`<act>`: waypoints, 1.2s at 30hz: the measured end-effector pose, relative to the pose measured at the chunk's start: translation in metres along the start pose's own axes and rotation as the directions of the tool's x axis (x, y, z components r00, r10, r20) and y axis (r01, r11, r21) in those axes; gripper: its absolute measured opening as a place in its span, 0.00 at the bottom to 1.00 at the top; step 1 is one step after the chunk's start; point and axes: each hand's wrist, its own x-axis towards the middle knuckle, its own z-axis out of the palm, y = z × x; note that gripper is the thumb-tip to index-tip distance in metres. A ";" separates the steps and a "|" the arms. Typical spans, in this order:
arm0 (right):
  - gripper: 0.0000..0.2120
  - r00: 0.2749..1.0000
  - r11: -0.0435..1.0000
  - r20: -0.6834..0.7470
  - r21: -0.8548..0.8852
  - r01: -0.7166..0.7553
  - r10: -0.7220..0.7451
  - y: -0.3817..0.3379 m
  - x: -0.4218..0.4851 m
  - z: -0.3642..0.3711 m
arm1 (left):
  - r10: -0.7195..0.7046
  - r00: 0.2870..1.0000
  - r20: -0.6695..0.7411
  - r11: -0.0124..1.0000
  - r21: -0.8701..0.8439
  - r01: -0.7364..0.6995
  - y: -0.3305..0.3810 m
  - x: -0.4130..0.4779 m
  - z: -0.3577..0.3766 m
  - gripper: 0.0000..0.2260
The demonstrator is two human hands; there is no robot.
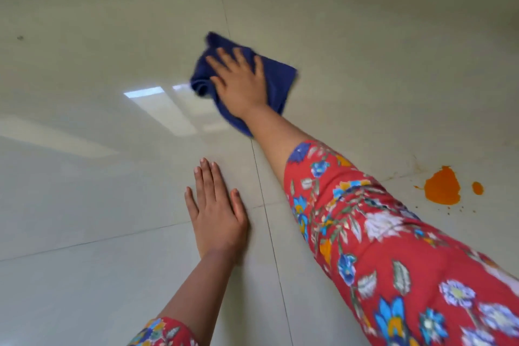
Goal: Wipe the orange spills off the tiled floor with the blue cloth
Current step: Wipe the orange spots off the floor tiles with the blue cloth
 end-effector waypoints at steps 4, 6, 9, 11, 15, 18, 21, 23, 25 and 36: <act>0.25 0.890 0.892 -0.096 0.135 -0.432 0.446 0.055 -0.049 0.003 | 0.007 1.000 0.013 1.000 -0.015 -0.007 0.000 0.000 0.000 0.28; 0.26 0.837 0.848 -0.146 0.159 -0.506 0.527 0.048 -0.101 0.013 | 0.003 1.000 0.010 1.000 -0.019 -0.003 -0.002 0.000 -0.001 0.28; 0.28 0.940 0.947 -0.120 0.091 -0.309 0.318 0.006 -0.163 0.029 | 0.022 0.999 0.023 1.000 -0.020 -0.021 0.000 0.001 -0.003 0.27; 0.28 0.994 0.994 -0.043 0.042 -0.101 0.103 0.003 -0.161 0.028 | 0.045 0.999 0.031 0.999 -0.028 -0.044 0.000 0.000 -0.004 0.27; 0.28 0.982 0.981 -0.033 -0.050 -0.185 0.184 0.065 -0.120 0.006 | 0.103 0.995 0.019 0.993 -0.063 -0.101 0.000 -0.002 -0.007 0.26; 0.28 0.864 0.866 -0.056 0.030 -0.499 0.500 0.137 -0.143 0.004 | 0.155 0.988 0.016 0.984 -0.089 -0.153 -0.001 -0.004 -0.009 0.26; 0.27 0.815 0.825 -0.129 0.054 -0.563 0.565 0.149 -0.188 0.007 | 0.194 0.981 0.010 0.977 -0.094 -0.192 0.001 -0.005 -0.009 0.25; 0.28 0.920 0.928 -0.125 0.009 -0.372 0.370 0.109 -0.220 0.015 | 0.201 0.979 0.016 0.974 -0.107 -0.198 0.003 -0.004 -0.008 0.25; 0.28 0.998 1.000 -0.062 -0.030 -0.002 0.000 0.063 -0.274 0.028 | 0.227 0.974 0.009 0.968 -0.110 -0.224 0.002 -0.004 -0.009 0.25; 0.28 0.912 0.914 -0.077 -0.009 -0.405 0.403 0.124 -0.248 0.012 | 0.237 0.971 -0.020 0.964 -0.123 -0.237 -0.002 -0.006 -0.007 0.25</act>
